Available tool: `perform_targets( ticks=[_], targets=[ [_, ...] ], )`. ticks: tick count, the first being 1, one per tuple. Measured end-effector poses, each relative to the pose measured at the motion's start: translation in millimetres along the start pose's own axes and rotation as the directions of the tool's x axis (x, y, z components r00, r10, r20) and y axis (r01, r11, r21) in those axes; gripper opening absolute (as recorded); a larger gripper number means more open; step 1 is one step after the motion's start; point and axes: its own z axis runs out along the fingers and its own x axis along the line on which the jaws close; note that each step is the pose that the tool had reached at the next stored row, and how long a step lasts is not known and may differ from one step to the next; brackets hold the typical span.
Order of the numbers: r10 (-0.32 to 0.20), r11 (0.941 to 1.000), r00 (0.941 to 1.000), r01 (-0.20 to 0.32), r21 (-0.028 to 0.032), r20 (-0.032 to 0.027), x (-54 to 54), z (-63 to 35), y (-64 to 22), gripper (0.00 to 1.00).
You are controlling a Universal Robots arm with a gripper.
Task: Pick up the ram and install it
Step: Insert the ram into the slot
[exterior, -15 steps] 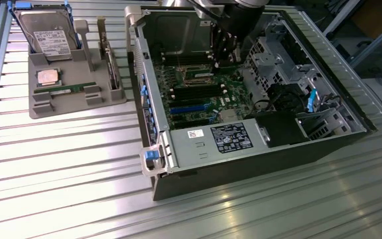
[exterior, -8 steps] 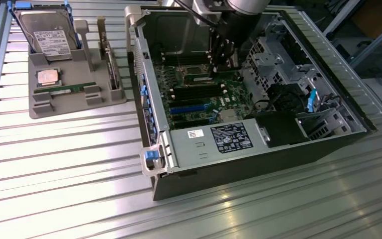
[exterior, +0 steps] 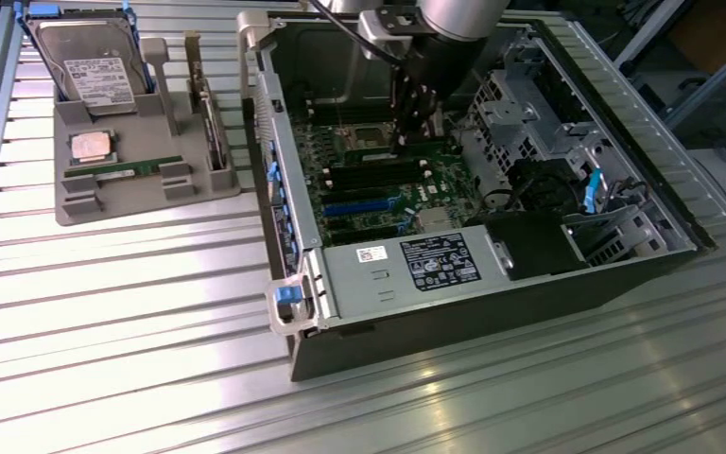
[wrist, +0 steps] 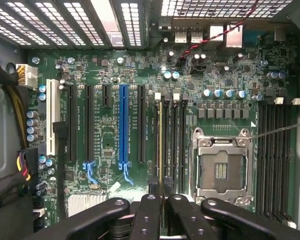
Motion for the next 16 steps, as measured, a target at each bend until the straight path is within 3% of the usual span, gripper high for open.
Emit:
perform_targets(
  ticks=[16],
  targets=[
    [0.003, 1.0, 1.0, -0.003, 0.0, -0.0008, -1.2, 23.5, 1.9, 0.12]
  ],
)
